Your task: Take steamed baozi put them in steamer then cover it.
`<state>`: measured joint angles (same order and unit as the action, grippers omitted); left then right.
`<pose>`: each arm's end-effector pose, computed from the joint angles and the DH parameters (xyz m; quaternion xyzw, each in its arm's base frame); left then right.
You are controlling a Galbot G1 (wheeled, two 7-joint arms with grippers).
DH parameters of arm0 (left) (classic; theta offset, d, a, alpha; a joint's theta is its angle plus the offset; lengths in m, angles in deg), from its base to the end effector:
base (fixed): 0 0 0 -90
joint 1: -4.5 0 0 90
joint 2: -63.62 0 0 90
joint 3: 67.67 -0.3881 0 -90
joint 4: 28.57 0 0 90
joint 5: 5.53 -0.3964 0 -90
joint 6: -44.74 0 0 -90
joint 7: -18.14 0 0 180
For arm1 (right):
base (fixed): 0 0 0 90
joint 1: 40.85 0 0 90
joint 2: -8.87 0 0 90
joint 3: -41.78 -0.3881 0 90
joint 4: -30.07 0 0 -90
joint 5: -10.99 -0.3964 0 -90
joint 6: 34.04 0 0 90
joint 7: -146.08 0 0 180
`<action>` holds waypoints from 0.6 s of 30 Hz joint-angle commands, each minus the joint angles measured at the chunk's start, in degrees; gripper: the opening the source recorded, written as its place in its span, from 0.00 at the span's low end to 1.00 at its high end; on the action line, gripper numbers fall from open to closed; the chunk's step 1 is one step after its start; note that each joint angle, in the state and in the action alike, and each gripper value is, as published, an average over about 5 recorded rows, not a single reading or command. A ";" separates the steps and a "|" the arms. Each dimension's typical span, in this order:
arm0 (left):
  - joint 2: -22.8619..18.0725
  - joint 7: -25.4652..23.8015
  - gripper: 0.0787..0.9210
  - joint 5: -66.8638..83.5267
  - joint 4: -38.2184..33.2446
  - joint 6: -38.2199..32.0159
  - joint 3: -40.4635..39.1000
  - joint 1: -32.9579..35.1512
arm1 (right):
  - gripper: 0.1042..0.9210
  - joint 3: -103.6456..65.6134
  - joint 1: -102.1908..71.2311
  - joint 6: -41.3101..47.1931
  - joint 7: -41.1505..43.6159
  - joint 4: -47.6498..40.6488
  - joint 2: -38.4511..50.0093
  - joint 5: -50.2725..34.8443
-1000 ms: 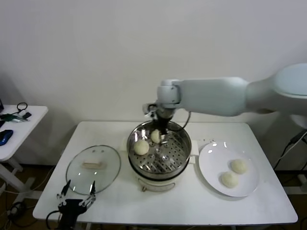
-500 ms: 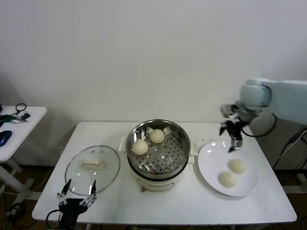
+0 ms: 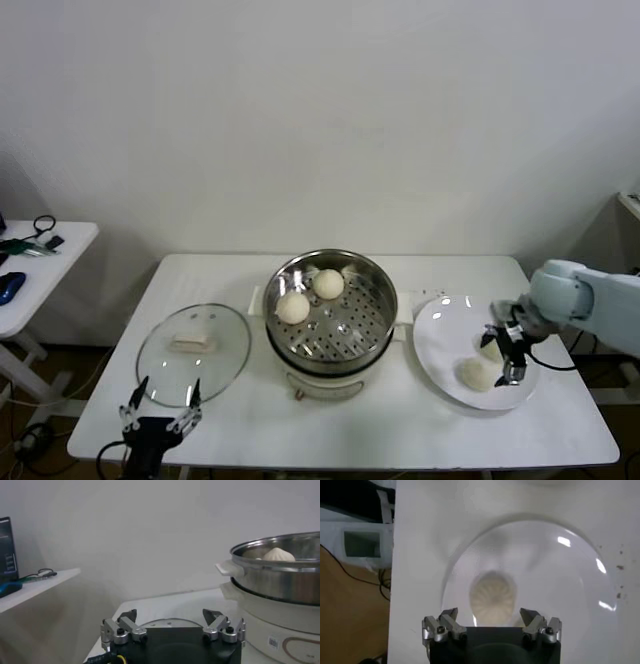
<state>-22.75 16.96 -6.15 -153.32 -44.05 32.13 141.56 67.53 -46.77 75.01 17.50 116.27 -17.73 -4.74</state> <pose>0.1027 0.0656 -0.3428 0.0340 -0.9892 -0.0835 0.1156 0.4837 -0.2110 -0.2229 0.4920 -0.5372 0.4958 0.4728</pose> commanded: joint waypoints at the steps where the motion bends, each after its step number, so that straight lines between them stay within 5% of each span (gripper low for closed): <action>1: -0.07 0.02 0.88 -0.20 0.04 -0.02 -0.02 0.04 | 0.88 -12.40 -14.78 0.77 -3.09 -4.15 0.47 5.01; 18: -0.10 0.06 0.88 -0.25 0.92 0.09 0.23 -0.85 | 0.81 -10.86 -13.05 1.33 -3.08 -5.32 -3.71 1.74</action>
<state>-22.87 17.02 -6.41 -152.42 -43.98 32.37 140.61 57.75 -57.92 76.06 14.63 111.86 -20.52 -2.61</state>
